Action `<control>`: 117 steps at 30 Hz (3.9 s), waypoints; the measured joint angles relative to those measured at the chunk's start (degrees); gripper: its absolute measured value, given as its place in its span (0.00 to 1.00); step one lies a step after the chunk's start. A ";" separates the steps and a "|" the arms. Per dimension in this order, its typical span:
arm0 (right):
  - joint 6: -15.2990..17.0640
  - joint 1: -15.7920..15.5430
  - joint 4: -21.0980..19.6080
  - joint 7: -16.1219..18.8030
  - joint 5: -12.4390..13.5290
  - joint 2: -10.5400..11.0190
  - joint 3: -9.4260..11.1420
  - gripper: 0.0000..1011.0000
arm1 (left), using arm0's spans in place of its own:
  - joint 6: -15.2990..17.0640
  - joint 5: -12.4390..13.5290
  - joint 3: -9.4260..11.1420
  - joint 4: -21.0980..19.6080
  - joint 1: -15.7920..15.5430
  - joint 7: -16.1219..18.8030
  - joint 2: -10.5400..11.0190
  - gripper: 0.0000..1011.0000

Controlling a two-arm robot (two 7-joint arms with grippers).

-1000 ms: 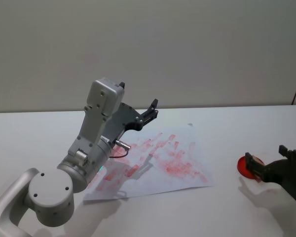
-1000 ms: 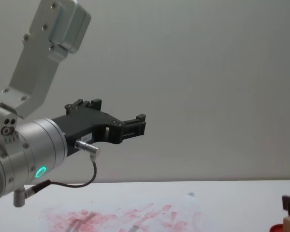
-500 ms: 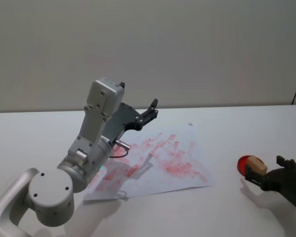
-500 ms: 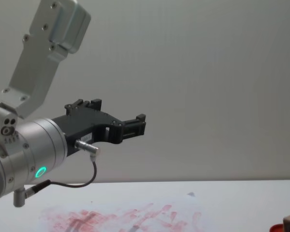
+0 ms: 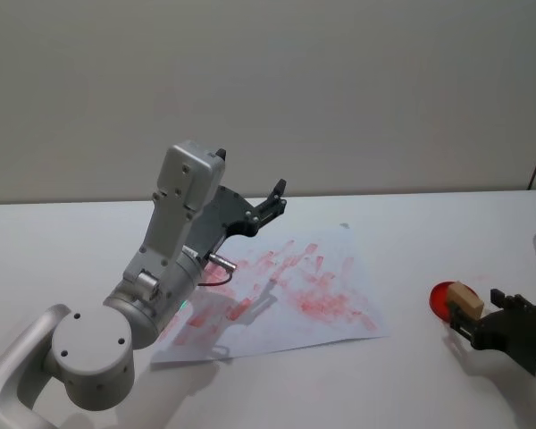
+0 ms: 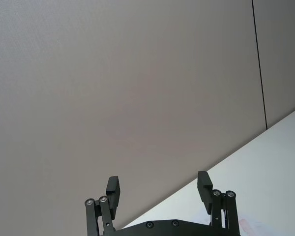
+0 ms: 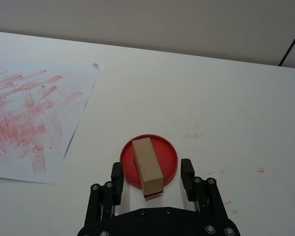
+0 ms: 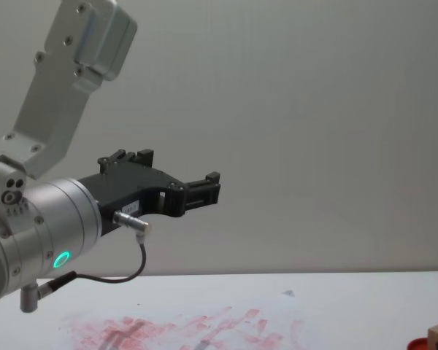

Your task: Use the one hand to pick up the stamp and affix it onto the A4 paper.

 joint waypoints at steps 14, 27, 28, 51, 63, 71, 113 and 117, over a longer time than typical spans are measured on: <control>0.47 0.25 0.40 0.25 -0.24 -0.08 -0.05 0.27 | 0.00 0.00 0.00 0.00 0.00 0.00 0.00 0.99; 0.58 0.35 0.51 0.40 -0.36 -0.12 -0.04 0.22 | 0.00 0.00 0.00 0.00 0.00 0.00 0.00 0.99; 0.49 0.40 0.53 0.53 -0.50 -0.13 -0.04 0.22 | 0.00 0.00 0.00 0.00 0.00 0.00 0.00 0.99; -7.60 5.14 2.94 12.01 -5.04 -2.30 -2.29 0.22 | 0.00 0.00 0.00 0.00 0.00 0.00 0.00 0.99; -7.72 9.34 8.08 20.33 -5.69 -5.07 -4.28 0.22 | 0.00 0.00 0.00 0.00 0.00 0.00 0.00 0.99; -4.31 11.93 12.35 22.56 -5.67 -7.04 -5.40 0.22 | 0.00 0.00 0.00 0.00 0.00 0.00 0.00 0.99; -5.65 15.05 11.74 19.82 -6.00 -7.73 -5.37 0.22 | 0.00 0.00 0.00 0.00 0.00 0.00 0.00 0.99; -6.21 13.82 8.78 18.04 -4.92 -6.43 -4.30 0.22 | 0.00 0.00 0.00 0.00 0.00 0.00 0.00 0.99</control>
